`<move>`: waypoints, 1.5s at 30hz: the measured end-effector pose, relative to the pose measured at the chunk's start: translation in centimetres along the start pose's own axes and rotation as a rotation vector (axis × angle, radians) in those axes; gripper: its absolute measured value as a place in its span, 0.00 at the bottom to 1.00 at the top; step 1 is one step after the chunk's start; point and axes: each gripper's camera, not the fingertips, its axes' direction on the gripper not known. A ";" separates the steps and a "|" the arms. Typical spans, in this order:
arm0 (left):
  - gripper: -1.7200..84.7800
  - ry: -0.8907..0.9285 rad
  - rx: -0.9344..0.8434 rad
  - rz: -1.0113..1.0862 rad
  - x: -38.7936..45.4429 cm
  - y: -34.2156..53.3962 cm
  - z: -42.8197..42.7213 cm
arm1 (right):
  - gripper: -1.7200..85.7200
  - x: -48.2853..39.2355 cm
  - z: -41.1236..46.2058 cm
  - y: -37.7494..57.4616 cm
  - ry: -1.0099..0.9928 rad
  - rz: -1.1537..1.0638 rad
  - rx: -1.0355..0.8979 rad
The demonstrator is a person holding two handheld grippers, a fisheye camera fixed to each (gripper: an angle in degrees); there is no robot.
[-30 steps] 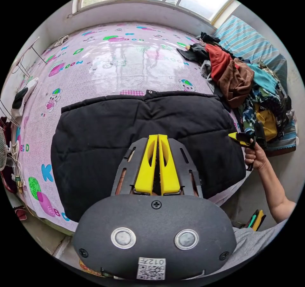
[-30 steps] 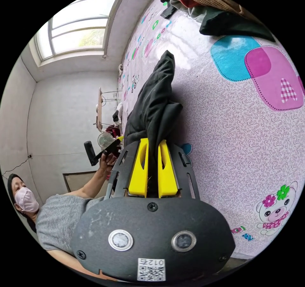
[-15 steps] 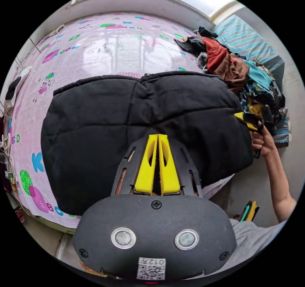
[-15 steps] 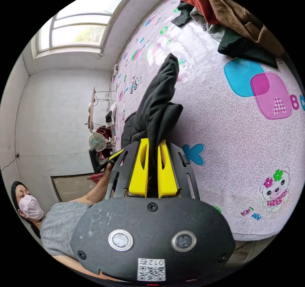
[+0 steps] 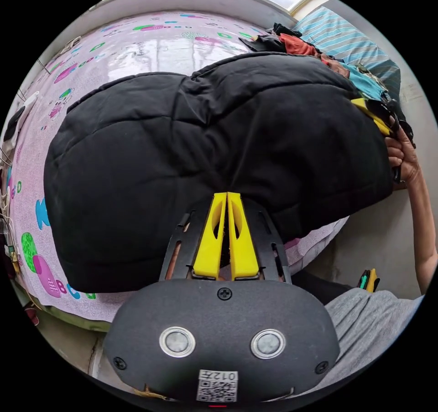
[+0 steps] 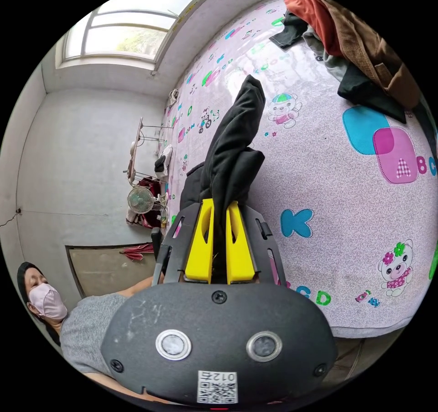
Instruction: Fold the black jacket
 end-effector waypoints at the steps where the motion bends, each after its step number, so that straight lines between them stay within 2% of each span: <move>1: 0.02 0.010 0.016 0.001 -0.1 0.4 -0.7 | 0.05 0.2 0.6 0.5 0.001 -0.005 0.003; 4: 0.02 0.010 0.093 0.056 0.3 2.8 -3.3 | 0.05 0.7 2.4 1.8 0.006 -0.017 0.006; 9: 0.02 -0.039 -0.023 0.082 -0.5 3.9 2.3 | 0.05 0.8 5.6 4.1 0.004 -0.046 0.003; 13: 0.02 0.016 -0.045 0.074 -2.0 3.8 1.9 | 0.05 0.0 8.1 6.6 0.045 -0.101 0.018; 16: 0.02 0.019 0.104 0.064 -3.9 5.7 -3.1 | 0.05 0.6 9.4 8.2 0.067 -0.115 0.017; 18: 0.02 -0.068 0.231 -0.037 -7.8 7.4 -7.1 | 0.05 1.2 10.1 9.4 0.071 -0.112 0.023; 20: 0.02 -0.108 0.273 -0.146 -12.1 8.4 -8.7 | 0.05 1.8 11.1 10.9 0.071 -0.109 0.034; 23: 0.02 -0.058 0.273 -0.265 -18.8 9.3 -9.1 | 0.05 1.7 12.7 12.6 0.068 -0.108 0.037; 25: 0.02 -0.019 0.276 -0.251 -21.0 9.4 -8.7 | 0.06 1.0 13.9 13.6 0.082 -0.118 0.032; 30: 0.02 -0.001 0.157 -0.173 -23.4 7.4 -5.0 | 0.06 -1.5 18.2 15.8 0.128 -0.127 0.019; 39: 0.02 0.110 0.147 -0.149 -26.9 7.1 -3.0 | 0.07 -5.7 32.5 19.8 0.223 -0.135 -0.061; 45: 0.02 0.176 0.158 -0.154 -29.1 7.4 -2.8 | 0.09 -3.0 44.9 22.7 0.303 -0.053 -0.157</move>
